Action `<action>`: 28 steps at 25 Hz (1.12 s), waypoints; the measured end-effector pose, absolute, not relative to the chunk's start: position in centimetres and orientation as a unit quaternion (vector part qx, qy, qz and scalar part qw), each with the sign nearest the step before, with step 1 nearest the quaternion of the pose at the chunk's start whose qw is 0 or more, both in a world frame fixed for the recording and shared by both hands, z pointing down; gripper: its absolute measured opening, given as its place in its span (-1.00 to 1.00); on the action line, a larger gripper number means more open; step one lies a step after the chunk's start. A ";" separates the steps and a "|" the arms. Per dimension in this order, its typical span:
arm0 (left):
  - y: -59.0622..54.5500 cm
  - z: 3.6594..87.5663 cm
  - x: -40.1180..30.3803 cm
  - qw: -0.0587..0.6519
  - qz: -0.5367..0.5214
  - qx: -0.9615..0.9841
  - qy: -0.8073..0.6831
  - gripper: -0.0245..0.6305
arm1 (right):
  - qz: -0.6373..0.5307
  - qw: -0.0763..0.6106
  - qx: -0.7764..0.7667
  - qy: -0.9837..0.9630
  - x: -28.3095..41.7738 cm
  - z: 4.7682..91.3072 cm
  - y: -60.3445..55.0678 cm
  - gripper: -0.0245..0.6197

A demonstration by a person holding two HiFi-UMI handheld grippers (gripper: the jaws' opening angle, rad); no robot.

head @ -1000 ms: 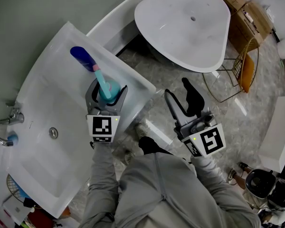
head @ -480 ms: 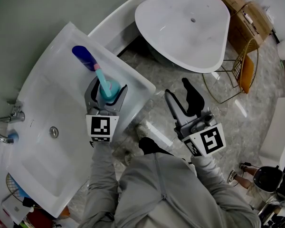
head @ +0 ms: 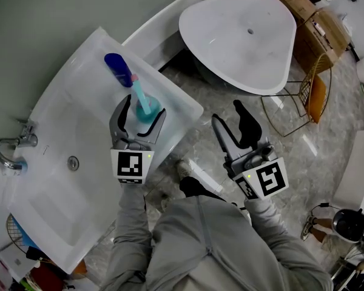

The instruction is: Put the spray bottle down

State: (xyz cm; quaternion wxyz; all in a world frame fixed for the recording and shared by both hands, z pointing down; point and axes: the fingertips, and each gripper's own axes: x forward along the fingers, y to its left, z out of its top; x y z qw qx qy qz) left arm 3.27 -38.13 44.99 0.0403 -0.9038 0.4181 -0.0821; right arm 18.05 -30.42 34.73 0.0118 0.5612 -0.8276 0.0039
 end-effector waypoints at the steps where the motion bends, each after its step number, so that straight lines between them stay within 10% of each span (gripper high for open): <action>1: -37.8 44.6 3.0 0.041 -0.078 -0.903 0.420 0.32 | 0.003 0.011 0.561 -0.828 17.9 34.6 -30.2 -0.22; 28: -26.0 36.1 -5.3 0.065 -0.042 -0.880 0.468 0.32 | -0.008 -0.018 0.550 -0.835 11.4 32.4 -21.3 -0.22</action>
